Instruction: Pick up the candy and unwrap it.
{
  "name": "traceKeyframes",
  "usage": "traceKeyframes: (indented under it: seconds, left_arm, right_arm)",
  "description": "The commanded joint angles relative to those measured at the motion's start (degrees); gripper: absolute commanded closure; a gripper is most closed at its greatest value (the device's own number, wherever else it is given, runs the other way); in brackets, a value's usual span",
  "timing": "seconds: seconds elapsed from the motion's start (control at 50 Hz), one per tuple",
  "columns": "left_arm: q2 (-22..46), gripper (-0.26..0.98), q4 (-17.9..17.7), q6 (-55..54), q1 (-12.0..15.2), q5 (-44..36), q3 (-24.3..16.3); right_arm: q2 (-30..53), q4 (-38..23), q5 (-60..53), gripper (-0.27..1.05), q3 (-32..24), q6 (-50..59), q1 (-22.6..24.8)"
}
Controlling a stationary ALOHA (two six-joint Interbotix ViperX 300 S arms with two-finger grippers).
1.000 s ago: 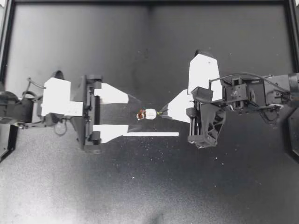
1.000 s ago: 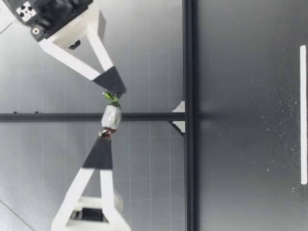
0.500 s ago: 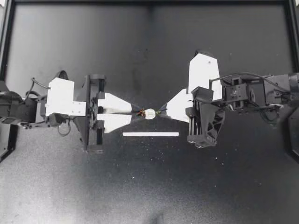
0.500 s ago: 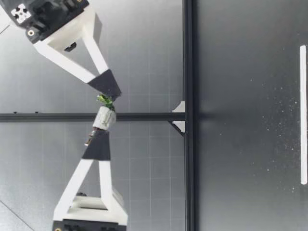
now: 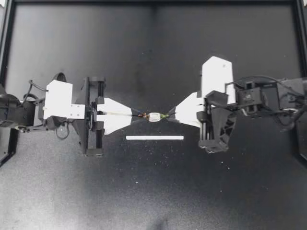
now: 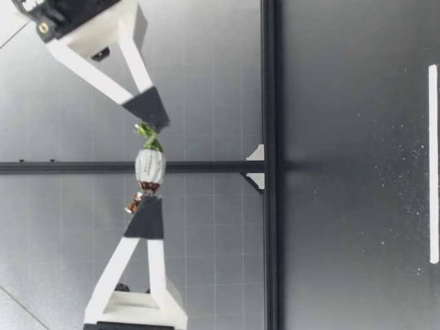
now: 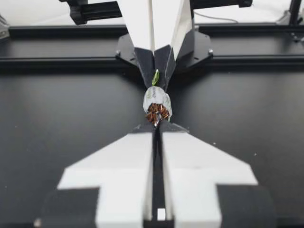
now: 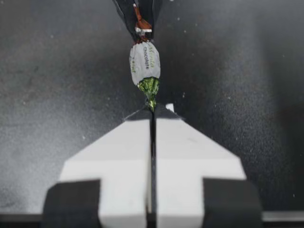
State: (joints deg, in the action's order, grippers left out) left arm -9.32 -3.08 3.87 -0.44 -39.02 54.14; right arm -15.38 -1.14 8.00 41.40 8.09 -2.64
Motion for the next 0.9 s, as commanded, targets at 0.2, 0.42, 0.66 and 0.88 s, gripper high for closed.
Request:
traceKeyframes:
  seconds: [0.2,0.42,0.66,0.88]
  left_arm:
    - [-2.5,0.88,0.0,-0.5,-0.3,-0.7,0.0]
    - [-2.5,0.88,0.1,-1.1,-0.7,-1.8,0.5]
    - [-3.0,0.88,0.1,-1.8,-1.0,-3.4,1.4]
    - [-3.1,0.88,0.1,-1.9,-0.9,-3.3,1.4]
  right_arm:
    - [-2.8,0.1,-4.0,0.96,2.4,0.2,0.0]
    - [-2.6,0.1,-5.2,0.96,3.2,0.0,0.1]
    - [-3.6,0.0,-6.2,0.96,4.3,-0.1,0.1]
    - [-3.5,0.0,-6.9,0.96,4.2,0.0,0.1]
